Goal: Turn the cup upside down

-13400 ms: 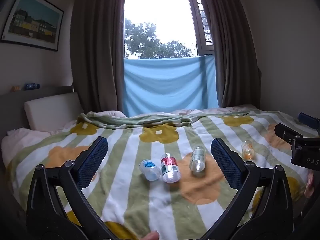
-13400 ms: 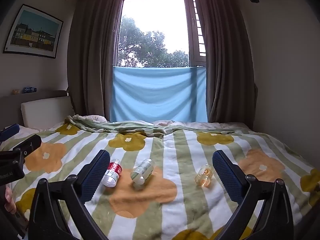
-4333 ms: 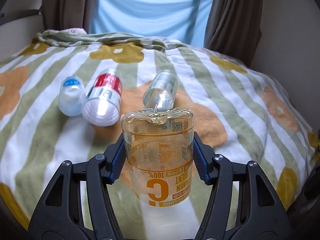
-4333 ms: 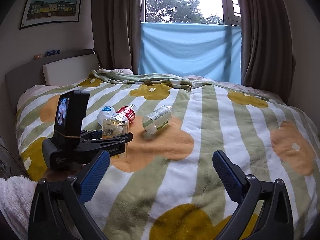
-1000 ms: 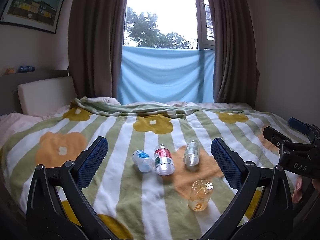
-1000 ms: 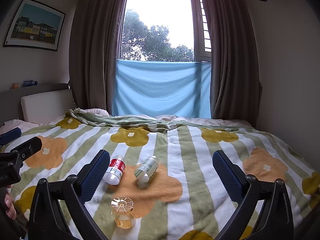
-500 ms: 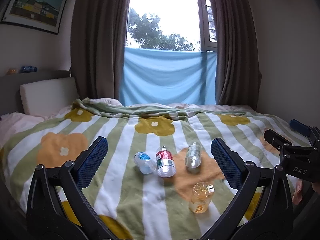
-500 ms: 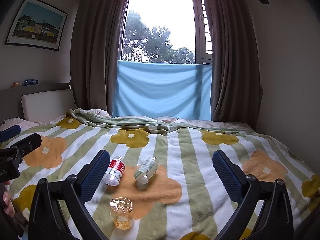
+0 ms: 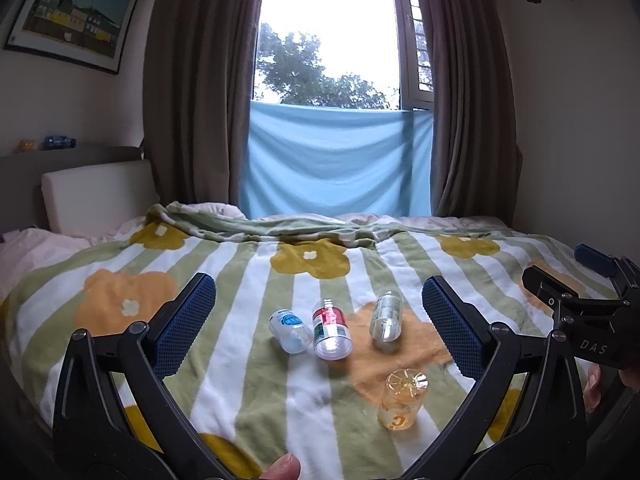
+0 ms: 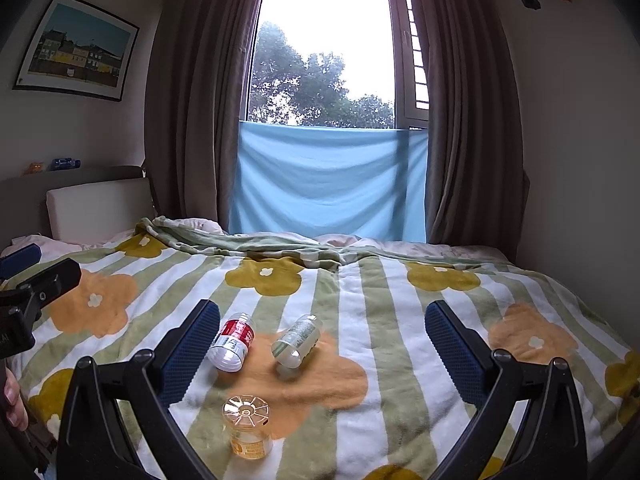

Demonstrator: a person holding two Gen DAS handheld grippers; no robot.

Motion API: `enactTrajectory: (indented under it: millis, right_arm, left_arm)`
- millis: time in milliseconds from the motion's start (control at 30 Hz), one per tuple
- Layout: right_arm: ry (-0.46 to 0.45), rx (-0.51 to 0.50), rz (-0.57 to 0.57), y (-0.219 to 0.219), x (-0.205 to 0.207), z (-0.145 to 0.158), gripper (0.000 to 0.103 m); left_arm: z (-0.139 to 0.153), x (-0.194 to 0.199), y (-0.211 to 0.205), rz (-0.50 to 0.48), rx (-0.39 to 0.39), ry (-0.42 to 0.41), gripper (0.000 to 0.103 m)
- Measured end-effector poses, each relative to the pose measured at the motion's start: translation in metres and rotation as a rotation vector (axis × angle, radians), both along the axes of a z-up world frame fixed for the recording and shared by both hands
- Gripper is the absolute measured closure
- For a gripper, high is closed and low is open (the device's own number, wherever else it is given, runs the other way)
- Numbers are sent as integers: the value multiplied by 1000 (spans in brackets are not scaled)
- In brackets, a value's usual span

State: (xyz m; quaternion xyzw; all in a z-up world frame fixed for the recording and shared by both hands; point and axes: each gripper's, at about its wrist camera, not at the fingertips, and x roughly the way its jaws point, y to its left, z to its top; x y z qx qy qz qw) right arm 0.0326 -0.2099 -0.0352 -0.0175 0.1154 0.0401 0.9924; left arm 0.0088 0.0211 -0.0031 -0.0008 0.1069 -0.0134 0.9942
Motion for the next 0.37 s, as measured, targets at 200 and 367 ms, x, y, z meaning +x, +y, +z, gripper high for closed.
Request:
enactTrajectory:
  millis: [200,367]
  right_arm:
    - [2,2,2,1,0,-1,0]
    - [2,1,3,4,0,-1,0]
  left_arm:
    - [3,-5,1,41,1,-33,0]
    - [3,-4,3,47,-7,-34,0]
